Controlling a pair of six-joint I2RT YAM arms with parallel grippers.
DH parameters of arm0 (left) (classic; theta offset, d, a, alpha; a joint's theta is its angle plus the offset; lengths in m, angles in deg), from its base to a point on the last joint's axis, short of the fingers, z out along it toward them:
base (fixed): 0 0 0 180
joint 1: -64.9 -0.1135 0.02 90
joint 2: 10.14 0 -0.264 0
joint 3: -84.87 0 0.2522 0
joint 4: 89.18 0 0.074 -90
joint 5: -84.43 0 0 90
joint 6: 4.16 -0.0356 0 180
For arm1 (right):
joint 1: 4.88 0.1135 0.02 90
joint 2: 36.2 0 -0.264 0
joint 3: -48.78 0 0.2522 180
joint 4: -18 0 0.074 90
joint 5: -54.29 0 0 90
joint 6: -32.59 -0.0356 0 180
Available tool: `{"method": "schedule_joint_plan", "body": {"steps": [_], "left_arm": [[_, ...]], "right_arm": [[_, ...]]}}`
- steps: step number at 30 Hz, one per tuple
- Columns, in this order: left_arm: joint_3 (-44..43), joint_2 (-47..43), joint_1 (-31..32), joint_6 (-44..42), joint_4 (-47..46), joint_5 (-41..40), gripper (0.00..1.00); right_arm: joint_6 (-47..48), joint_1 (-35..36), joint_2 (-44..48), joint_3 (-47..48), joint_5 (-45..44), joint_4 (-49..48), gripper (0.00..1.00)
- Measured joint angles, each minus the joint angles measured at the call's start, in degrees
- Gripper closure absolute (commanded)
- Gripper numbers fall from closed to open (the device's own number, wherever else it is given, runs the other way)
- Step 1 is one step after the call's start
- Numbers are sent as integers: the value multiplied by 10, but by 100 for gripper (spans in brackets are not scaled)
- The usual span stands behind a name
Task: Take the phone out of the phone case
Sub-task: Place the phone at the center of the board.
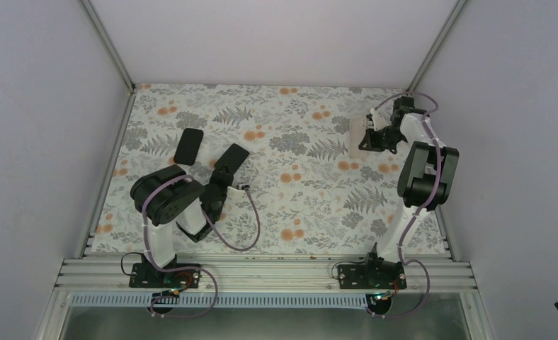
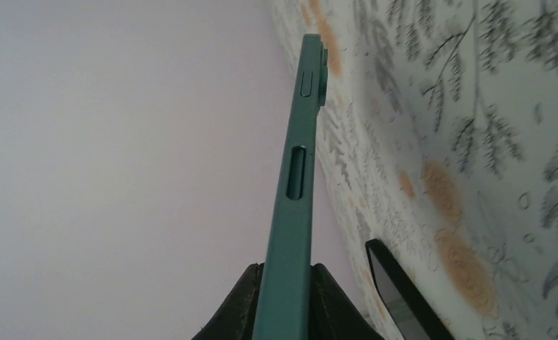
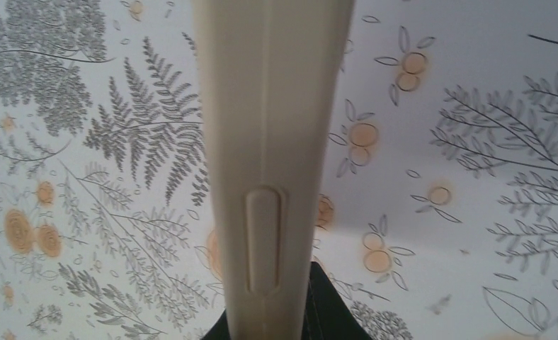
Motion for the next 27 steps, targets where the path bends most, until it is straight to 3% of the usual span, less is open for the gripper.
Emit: {"method": "schedule_joint_plan", "body": {"steps": [4,5,7,12,20,24,27], "left_arm": [[-18,16,3,15,20,7,79],[-28,16,4,21,32,7,75],[-52,14,5,38,73,7,51],[-141,2,6,95,243,10,39],[-258,17,16,135,448,9,10],[-351,-5,22,184,635,59,1],[-411,-15,29,217,774,102,0]], "right_arm": [[0,-5,0,0,-15,4,92],[0,-5,0,0,-16,5,90],[0,-5,0,0,-17,5,88],[0,-5,0,-7,-17,5,85],[9,-8,1,-7,-10,9,36],[15,-13,3,-7,-14,15,23],[17,-16,17,-6,-33,18,18]]}}
